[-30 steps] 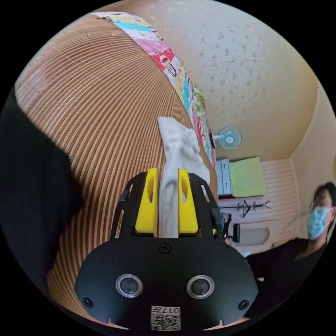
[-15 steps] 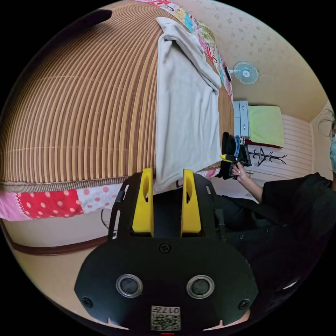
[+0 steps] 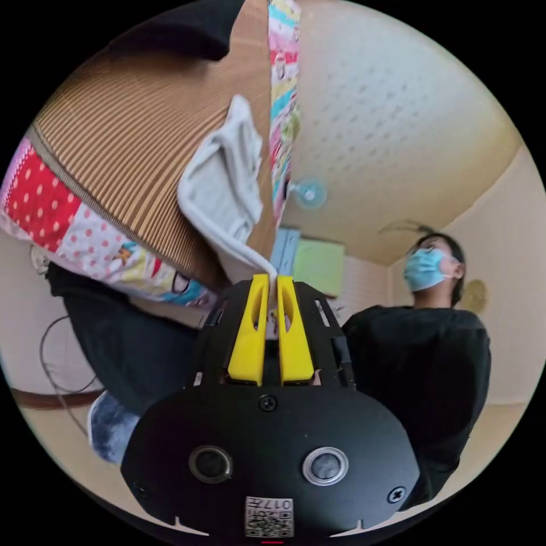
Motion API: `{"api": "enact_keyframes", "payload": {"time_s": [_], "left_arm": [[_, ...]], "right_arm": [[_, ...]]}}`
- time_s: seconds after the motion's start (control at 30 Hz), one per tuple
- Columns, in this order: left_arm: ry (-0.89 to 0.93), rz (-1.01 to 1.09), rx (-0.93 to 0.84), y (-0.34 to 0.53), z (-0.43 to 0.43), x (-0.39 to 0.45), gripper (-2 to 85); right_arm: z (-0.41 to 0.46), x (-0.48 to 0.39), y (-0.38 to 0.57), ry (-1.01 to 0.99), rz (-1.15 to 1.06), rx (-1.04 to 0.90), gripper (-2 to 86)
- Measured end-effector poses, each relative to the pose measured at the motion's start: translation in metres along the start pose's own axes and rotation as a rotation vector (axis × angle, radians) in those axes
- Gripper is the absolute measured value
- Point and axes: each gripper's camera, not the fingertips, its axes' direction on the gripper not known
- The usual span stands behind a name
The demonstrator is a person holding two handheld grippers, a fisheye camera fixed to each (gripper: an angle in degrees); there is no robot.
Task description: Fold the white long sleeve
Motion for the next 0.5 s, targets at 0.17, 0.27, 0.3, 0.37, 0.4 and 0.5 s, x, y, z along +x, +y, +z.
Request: {"api": "enact_keyframes", "payload": {"time_s": [0.17,0.27,0.3,0.37,0.4,0.5], "left_arm": [[0.117,0.163,0.156,-0.098,0.041,0.000,2.1],[0.121,0.213,0.249,-0.166,0.067,-0.007,2.1],[0.108,0.219,0.260,-0.180,0.072,-0.008,2.2],[0.032,0.238,0.279,-0.232,0.093,-0.011,2.3],[-0.004,0.257,0.271,-0.244,0.099,-0.011,2.3],[-0.187,0.264,0.270,-0.292,0.125,-0.016,2.7]], "right_arm": [[0.040,0.004,-0.091,-0.199,-0.110,0.169,2.8],[0.075,-0.001,-0.157,-0.244,-0.156,0.212,3.0],[0.087,-0.004,-0.182,-0.238,-0.156,0.226,3.0],[0.103,-0.010,-0.216,-0.199,-0.152,0.243,3.1],[0.112,-0.014,-0.237,-0.172,-0.150,0.256,3.2],[0.133,-0.018,-0.280,-0.106,-0.129,0.272,3.6]]}}
